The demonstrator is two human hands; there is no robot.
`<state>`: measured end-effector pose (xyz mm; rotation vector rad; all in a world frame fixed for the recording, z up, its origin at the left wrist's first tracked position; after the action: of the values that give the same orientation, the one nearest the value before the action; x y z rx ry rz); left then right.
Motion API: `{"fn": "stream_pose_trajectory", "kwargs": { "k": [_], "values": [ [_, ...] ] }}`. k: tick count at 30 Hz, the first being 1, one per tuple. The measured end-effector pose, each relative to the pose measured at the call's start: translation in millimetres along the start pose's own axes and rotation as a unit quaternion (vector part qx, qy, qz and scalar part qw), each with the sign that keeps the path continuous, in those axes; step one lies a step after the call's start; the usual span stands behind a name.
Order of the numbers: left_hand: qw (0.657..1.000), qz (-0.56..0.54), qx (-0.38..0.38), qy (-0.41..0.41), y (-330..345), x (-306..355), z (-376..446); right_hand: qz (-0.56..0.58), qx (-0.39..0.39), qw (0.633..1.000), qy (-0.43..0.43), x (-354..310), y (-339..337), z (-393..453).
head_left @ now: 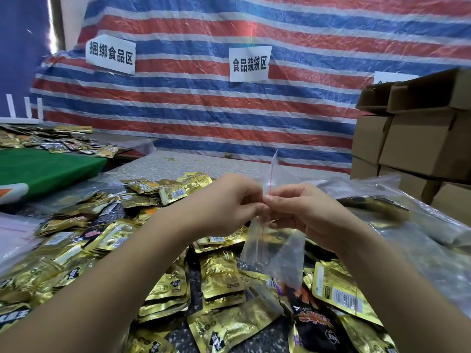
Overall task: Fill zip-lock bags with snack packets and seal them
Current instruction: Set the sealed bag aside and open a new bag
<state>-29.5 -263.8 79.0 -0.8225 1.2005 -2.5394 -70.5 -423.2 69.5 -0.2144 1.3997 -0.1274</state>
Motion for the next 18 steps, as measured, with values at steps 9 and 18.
{"fn": "stream_pose_trajectory", "kwargs": {
  "k": [9,18],
  "values": [
    [0.989,-0.138,0.041,-0.038,-5.2,-1.5,0.9,0.057,0.044,0.997,-0.003,-1.5,-4.8,4.5],
    [0.965,-0.087,0.174,-0.175,-16.7,-27.5,2.8,-0.184,0.342,0.92,-0.052,-5.6,-28.6,1.0]
  ]
}}
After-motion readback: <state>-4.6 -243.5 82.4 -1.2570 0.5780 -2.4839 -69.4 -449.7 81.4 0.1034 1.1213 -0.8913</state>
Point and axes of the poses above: each hand's wrist, its own z-axis towards the middle knuckle, its own y-axis out of the palm, x = y × z, the point moved 3 cm from there along z, towards the middle knuckle, and after that the axes turned 4 degrees about x, right-handed, at the moved point
